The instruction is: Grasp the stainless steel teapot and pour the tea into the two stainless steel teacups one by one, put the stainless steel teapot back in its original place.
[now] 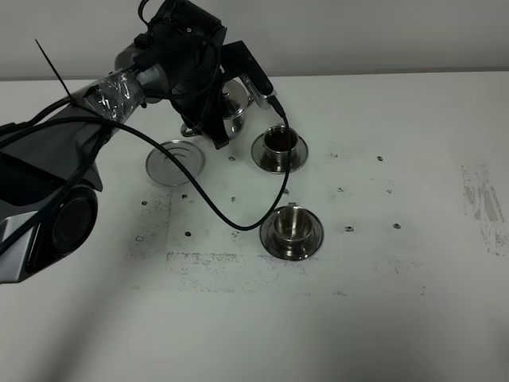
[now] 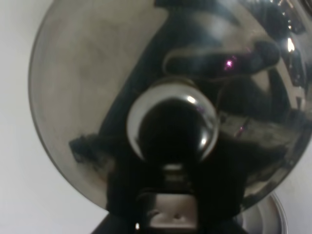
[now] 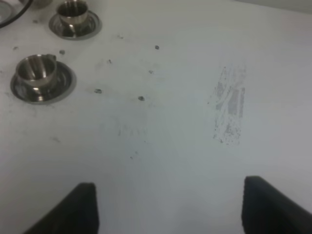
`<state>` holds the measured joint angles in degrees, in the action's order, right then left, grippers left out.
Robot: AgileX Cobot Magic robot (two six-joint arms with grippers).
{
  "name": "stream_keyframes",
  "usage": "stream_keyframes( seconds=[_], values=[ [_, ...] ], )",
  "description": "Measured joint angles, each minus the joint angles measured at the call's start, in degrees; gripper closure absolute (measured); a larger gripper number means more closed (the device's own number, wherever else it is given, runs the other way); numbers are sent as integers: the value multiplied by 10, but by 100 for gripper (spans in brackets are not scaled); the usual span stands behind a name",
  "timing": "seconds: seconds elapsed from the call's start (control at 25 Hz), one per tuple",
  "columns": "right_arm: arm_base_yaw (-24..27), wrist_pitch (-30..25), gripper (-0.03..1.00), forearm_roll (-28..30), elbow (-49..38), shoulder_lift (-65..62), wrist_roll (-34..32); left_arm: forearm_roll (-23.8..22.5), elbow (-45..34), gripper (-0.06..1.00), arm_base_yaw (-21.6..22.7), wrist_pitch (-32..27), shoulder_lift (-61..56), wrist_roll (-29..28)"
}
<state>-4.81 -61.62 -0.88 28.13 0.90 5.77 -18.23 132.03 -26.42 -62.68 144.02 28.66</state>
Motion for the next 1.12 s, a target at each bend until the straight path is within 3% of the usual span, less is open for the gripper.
stream_keyframes(
  seconds=[0.4, 0.68, 1.12],
  values=[
    [0, 0, 38, 0, 0, 0, 0, 47, 0, 77, 1, -56, -60, 9],
    [0, 0, 38, 0, 0, 0, 0, 87, 0, 77, 0, -57, -120, 11],
    [0, 0, 38, 0, 0, 0, 0, 109, -28, 77, -50, -56, -171, 11]
  ],
)
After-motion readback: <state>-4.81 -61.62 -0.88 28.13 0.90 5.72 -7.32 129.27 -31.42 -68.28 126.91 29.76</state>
